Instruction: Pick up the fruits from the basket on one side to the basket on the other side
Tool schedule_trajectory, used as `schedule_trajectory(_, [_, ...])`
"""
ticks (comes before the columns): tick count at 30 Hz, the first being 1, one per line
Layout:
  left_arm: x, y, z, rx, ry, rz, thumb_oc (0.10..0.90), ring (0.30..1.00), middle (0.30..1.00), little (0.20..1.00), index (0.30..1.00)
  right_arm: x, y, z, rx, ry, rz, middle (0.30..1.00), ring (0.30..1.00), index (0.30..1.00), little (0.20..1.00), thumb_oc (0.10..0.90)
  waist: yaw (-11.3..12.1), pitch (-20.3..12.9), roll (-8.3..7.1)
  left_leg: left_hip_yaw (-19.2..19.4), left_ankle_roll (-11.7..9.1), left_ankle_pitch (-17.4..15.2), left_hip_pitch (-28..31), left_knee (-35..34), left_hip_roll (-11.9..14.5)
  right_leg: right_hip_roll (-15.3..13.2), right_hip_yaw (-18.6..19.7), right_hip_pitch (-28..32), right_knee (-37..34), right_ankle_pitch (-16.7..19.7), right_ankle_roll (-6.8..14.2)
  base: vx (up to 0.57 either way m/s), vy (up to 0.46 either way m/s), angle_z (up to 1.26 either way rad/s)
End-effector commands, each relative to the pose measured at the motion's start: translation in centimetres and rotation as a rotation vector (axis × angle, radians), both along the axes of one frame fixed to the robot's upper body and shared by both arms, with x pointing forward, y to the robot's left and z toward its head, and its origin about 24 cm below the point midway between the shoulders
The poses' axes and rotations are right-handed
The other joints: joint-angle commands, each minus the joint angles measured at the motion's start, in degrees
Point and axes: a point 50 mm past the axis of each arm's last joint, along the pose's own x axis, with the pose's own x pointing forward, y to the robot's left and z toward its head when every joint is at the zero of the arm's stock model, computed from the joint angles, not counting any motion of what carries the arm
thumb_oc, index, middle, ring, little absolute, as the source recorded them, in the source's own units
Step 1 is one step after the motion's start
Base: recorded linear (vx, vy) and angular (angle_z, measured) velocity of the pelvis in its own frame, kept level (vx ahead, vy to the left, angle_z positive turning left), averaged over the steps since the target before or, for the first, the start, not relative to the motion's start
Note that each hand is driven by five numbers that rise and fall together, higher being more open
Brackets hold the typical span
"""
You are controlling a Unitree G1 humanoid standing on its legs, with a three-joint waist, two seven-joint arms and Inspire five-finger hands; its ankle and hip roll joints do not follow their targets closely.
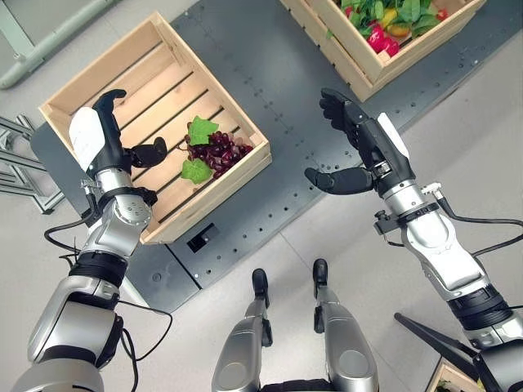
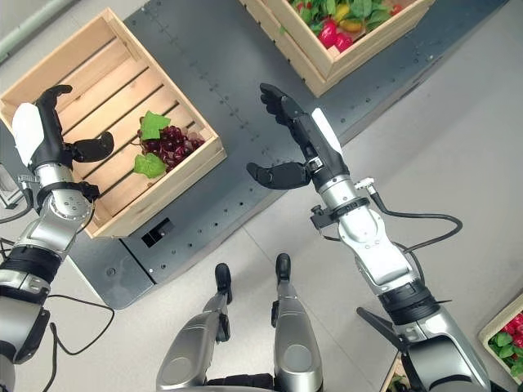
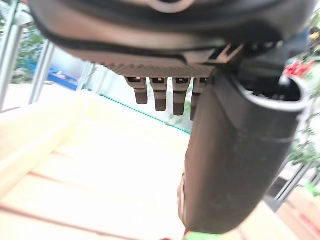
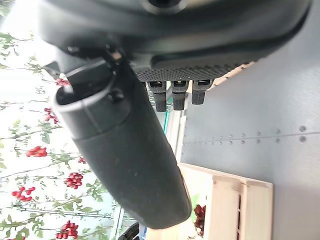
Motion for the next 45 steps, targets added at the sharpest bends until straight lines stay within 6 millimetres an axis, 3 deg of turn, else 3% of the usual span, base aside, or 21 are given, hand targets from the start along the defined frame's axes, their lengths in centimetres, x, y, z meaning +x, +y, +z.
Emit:
schedule_trajectory(1, [0.6,0.2,6.3,0.085,-0.212,0.060,0.800,0.900,0.900,0.900,0.900,-1.2,0.9,5.3,0.063,-0.251,0.061,0.900,0.900,0.900,0.900,0.800,-0.16,-1.36,-2.16,1.61,0.23,-6.82,-3.10,9.71,-1.86,-1.37,1.13,-2.42,8.46,-4.97,-1.10,-0.01,-0.007,0.03])
schedule_trajectory(15, [1.5,-0.1,6.2,0.297,-0.078,0.107,0.800,0.900,0.900,0.900,0.900,-1.1,0.7,5.1,0.088,-0.277,0.036,0.900,0.900,0.900,0.900,0.800,-0.18,-0.53,-4.47,1.50,0.17,-5.94,-9.50,11.51,-1.35,-0.30,0.69,-8.38,9.64,-4.08,-1.21,0.00,-0.005,0.01])
schedule_trajectory(21, [2.0,0.0,4.7,0.385,0.091,0.077,0.800,0.900,0.900,0.900,0.900,-1.1,0.6,5.2,0.093,-0.285,0.042,0.900,0.900,0.900,0.900,0.800,-0.21,-0.53,-4.55,1.32,0.04,-5.71,-10.58,11.75,-1.30,-0.19,0.31,-9.41,10.03,-4.02,-1.20,0.00,0.000,0.00])
schedule_trajectory(26, [2.4,-0.4,2.0,0.313,0.296,-0.033,0.800,0.900,0.900,0.900,0.900,-1.3,0.9,5.3,0.091,-0.295,0.046,0.900,0.900,0.900,0.900,0.800,-0.20,-0.53,-4.32,1.10,0.08,-5.63,-10.66,11.62,-1.21,-0.14,0.13,-9.54,10.02,-4.10,-1.22,0.00,0.000,0.00])
schedule_trajectory(34, [2.5,-2.2,-0.7,0.184,0.439,-0.256,0.800,0.900,0.900,0.900,0.900,-1.7,0.4,5.4,0.101,-0.301,0.043,0.900,0.900,0.900,0.900,0.800,-0.14,-0.53,-3.60,1.07,0.16,-5.97,-9.32,11.42,-1.18,-0.44,-0.23,-8.31,10.01,-4.49,-1.12,0.00,0.000,0.00])
schedule_trajectory(39, [2.0,-4.0,-2.1,0.083,0.445,-0.411,0.800,0.900,0.900,0.900,0.900,-2.0,0.2,5.3,0.106,-0.305,0.043,0.900,0.900,0.900,0.900,0.800,0.13,-0.53,-2.99,1.02,0.35,-6.12,-8.14,10.85,-1.30,-0.61,-0.34,-7.27,9.57,-4.46,-0.94,0.00,0.000,0.00])
schedule_trajectory(45, [1.2,-5.7,-2.2,0.016,0.384,-0.527,0.800,0.900,0.900,0.900,0.900,-2.3,-0.2,5.1,0.125,-0.311,0.025,0.900,0.900,0.900,0.900,0.800,0.93,-0.53,-2.68,0.79,0.57,-6.40,-7.16,10.48,-1.47,-0.74,-0.69,-6.19,9.26,-4.63,-0.86,0.00,-0.005,0.00])
